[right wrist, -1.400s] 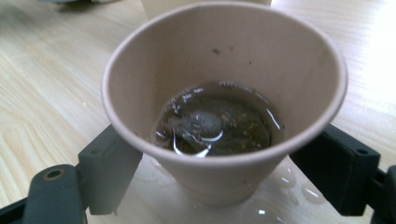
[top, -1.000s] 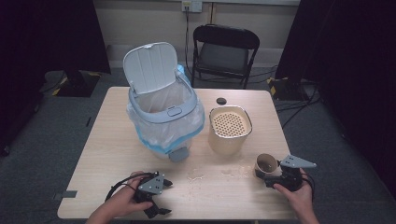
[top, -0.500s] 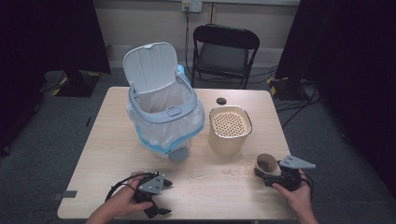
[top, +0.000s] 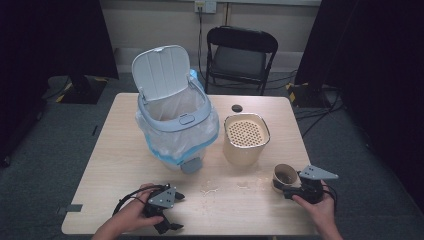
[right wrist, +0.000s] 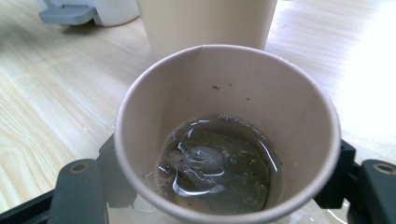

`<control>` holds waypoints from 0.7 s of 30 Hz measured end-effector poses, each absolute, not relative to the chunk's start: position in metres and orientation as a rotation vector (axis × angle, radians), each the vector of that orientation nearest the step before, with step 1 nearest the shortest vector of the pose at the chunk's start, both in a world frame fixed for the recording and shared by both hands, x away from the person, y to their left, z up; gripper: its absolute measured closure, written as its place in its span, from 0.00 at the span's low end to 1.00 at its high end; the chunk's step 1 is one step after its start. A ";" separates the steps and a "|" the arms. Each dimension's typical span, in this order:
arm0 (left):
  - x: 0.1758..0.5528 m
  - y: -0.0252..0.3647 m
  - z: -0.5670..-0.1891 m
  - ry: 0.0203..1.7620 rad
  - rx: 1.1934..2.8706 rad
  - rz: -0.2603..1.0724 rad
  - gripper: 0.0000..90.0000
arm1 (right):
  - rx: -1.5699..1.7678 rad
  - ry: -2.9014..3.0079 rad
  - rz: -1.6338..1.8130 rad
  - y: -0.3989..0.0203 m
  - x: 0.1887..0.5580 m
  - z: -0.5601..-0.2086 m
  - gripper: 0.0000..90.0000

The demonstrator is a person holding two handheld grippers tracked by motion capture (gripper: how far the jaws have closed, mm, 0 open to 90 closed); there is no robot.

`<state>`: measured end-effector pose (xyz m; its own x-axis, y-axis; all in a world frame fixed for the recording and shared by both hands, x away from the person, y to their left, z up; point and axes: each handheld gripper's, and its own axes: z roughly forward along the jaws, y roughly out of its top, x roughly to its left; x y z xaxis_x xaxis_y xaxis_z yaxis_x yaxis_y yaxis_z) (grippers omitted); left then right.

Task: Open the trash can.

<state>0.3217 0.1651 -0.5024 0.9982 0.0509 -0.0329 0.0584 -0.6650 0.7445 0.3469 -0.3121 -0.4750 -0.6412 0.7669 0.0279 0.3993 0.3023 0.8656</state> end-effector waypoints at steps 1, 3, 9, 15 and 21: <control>0.322 0.165 -0.502 0.073 2.305 -0.009 0.09 | 1.044 2.180 1.284 -0.313 0.347 -0.473 0.30; 0.322 0.165 -0.502 0.067 2.308 -0.011 0.09 | 1.045 2.180 1.283 -0.314 0.349 -0.471 0.30; 0.323 0.165 -0.502 0.062 2.312 -0.014 0.08 | 1.075 2.177 1.258 -0.316 0.357 -0.465 0.31; 0.323 0.165 -0.502 0.062 2.312 -0.015 0.08 | 1.099 2.169 1.269 -0.316 0.364 -0.459 0.31; 0.324 0.165 -0.501 0.031 2.332 -0.008 0.06 | 1.121 2.185 1.247 -0.314 0.370 -0.453 0.31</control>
